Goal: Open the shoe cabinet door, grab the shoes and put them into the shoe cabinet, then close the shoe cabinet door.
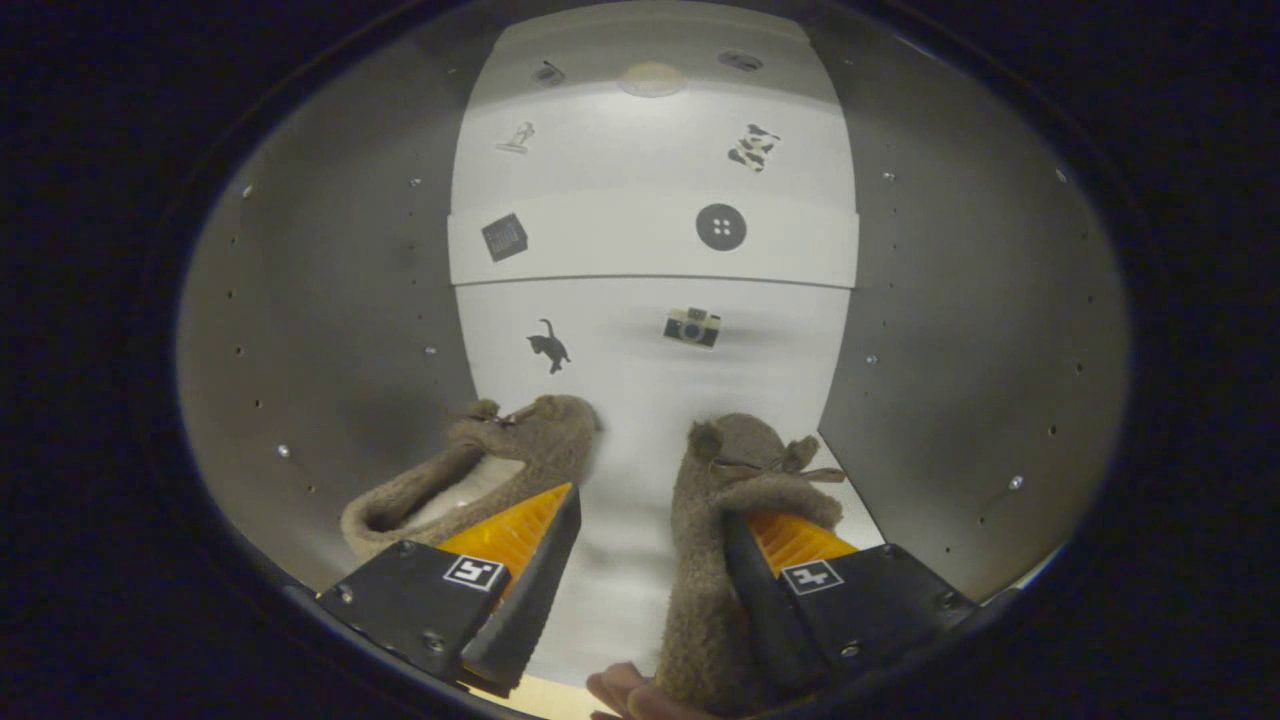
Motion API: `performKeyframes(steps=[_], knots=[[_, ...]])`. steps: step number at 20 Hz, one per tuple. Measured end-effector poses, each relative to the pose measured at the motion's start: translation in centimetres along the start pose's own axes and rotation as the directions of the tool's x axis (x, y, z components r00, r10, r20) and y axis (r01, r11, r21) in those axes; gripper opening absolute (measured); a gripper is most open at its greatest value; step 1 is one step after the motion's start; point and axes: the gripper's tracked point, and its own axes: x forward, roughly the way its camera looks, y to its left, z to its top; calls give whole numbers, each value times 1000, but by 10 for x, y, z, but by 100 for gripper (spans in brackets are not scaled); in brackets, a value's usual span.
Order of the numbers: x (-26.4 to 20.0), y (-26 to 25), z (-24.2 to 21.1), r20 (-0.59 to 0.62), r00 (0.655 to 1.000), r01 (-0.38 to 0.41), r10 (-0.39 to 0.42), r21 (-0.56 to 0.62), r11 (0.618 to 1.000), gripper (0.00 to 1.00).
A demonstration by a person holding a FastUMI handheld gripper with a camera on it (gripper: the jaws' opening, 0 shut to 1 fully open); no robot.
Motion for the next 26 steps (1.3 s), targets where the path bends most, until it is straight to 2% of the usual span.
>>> performKeyframes(steps=[4, 9, 11, 16, 19, 21, 23, 26], knots=[[-5, 3, 10, -13, 1000, 5, -6, -12, 1000, 86], [-20, -18, 23, -14, 993, 112, -114, -108, 988, 86], [-30, -21, 30, 3, 992, 124, -125, -105, 987, 86], [-69, -21, 27, 28, 995, 98, -95, -94, 991, 87], [-118, -1, 22, 79, 995, 59, -53, -72, 996, 87], [-162, 9, 12, 113, 992, 61, -55, -54, 997, 87], [-215, 13, 4, 165, 982, 108, -95, -71, 992, 87], [-304, 13, 0, 284, 938, 240, -198, -120, 963, 87]])
